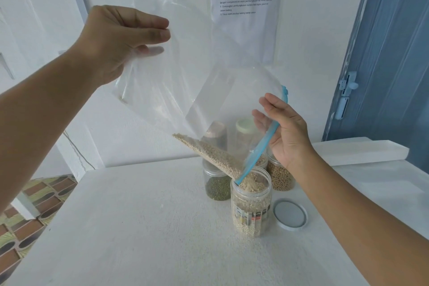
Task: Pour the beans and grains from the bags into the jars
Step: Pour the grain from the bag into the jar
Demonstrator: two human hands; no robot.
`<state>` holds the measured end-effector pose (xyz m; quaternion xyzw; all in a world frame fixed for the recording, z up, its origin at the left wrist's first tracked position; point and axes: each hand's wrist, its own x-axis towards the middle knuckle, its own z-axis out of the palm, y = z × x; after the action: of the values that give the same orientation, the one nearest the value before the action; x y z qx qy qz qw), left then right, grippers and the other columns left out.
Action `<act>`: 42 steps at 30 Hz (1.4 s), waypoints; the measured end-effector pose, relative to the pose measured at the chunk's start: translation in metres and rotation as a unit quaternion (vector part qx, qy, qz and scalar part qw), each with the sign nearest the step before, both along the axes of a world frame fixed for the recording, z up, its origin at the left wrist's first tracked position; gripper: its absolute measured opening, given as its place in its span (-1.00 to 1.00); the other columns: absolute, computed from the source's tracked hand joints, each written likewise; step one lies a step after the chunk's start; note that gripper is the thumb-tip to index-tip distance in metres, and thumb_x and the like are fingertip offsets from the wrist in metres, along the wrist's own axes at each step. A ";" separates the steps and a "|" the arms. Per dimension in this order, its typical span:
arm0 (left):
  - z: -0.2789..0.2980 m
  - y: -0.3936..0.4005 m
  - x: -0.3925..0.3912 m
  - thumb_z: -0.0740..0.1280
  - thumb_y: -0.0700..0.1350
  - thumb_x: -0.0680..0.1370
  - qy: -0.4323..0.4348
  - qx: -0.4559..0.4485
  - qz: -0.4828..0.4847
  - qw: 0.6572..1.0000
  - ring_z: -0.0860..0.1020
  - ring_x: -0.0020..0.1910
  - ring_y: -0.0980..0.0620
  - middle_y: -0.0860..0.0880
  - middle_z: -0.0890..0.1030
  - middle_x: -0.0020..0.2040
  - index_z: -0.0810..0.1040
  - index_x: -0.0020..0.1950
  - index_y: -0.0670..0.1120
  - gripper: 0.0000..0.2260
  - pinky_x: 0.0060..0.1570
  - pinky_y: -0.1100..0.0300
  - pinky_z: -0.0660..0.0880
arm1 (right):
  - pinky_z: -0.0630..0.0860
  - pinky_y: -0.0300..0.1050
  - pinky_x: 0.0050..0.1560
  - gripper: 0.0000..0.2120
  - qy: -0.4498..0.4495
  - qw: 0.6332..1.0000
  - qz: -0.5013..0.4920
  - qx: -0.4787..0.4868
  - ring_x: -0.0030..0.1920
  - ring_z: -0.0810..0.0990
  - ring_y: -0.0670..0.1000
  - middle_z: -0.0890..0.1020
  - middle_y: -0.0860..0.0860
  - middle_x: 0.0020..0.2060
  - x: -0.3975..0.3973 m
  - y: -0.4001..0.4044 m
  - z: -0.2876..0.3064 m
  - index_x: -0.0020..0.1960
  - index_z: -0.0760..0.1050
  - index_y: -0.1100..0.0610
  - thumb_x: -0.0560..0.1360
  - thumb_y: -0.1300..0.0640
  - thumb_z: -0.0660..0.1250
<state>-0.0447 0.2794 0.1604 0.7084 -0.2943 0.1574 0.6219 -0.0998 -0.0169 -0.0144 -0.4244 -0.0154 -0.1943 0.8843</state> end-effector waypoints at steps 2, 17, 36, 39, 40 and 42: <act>0.001 0.000 -0.001 0.60 -0.26 0.42 -0.001 0.003 0.001 1.000 0.71 0.06 -0.02 -0.04 0.76 -0.09 0.73 0.06 -0.18 -0.77 0.12 0.03 0.67 | 0.67 -0.09 -0.01 -0.79 0.001 1.000 0.000 0.000 0.00 0.76 0.11 0.75 0.04 0.07 0.000 0.000 -0.001 0.10 0.70 0.11 0.55 0.35 0.41; 0.004 0.000 -0.002 0.60 -0.26 0.43 -0.007 0.014 -0.002 1.000 0.72 0.08 -0.02 -0.03 0.76 -0.09 0.73 0.04 -0.17 -0.79 0.11 0.03 0.67 | 0.66 -0.06 0.05 -0.79 0.000 1.000 0.002 0.005 0.04 0.75 0.13 0.75 0.05 0.09 0.000 0.000 -0.002 0.11 0.70 0.11 0.56 0.34 0.41; 0.004 0.004 -0.002 0.60 -0.26 0.43 -0.007 0.007 -0.006 1.000 0.71 0.07 -0.02 -0.03 0.75 -0.10 0.74 0.04 -0.17 -0.80 0.12 0.02 0.67 | 0.68 -0.04 0.09 -0.80 -0.006 1.000 -0.005 -0.006 0.02 0.75 0.12 0.75 0.04 0.07 -0.003 0.002 0.004 0.06 0.71 0.09 0.55 0.34 0.42; 0.005 0.006 -0.001 0.60 -0.26 0.42 -0.008 0.006 -0.010 1.000 0.70 0.05 -0.02 -0.04 0.75 -0.10 0.75 0.01 -0.15 -0.81 0.13 0.00 0.67 | 0.68 -0.04 0.10 -0.79 -0.010 1.000 -0.003 -0.009 0.01 0.76 0.11 0.76 0.03 0.06 -0.003 0.003 0.006 0.04 0.72 0.08 0.55 0.34 0.42; 0.005 0.006 0.000 0.61 -0.26 0.42 -0.008 0.006 -0.011 1.000 0.70 0.05 -0.02 -0.04 0.75 -0.10 0.76 0.00 -0.14 -0.82 0.13 0.00 0.67 | 0.68 -0.04 0.10 -0.79 -0.011 1.000 -0.003 -0.009 0.01 0.75 0.11 0.76 0.03 0.06 -0.003 0.003 0.006 0.04 0.72 0.08 0.55 0.34 0.41; 0.005 0.007 0.001 0.61 -0.26 0.42 -0.008 0.006 -0.012 1.000 0.68 0.04 -0.04 -0.05 0.75 -0.09 0.76 0.00 -0.14 -0.82 0.13 0.00 0.67 | 0.67 -0.03 0.10 -0.79 -0.011 1.000 -0.003 -0.009 0.02 0.75 0.12 0.75 0.03 0.06 -0.003 0.003 0.006 0.04 0.72 0.07 0.55 0.34 0.41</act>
<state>-0.0441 0.2865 0.1655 0.7076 -0.3083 0.1535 0.6170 -0.1025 -0.0140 -0.0085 -0.4301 -0.0254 -0.2012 0.8797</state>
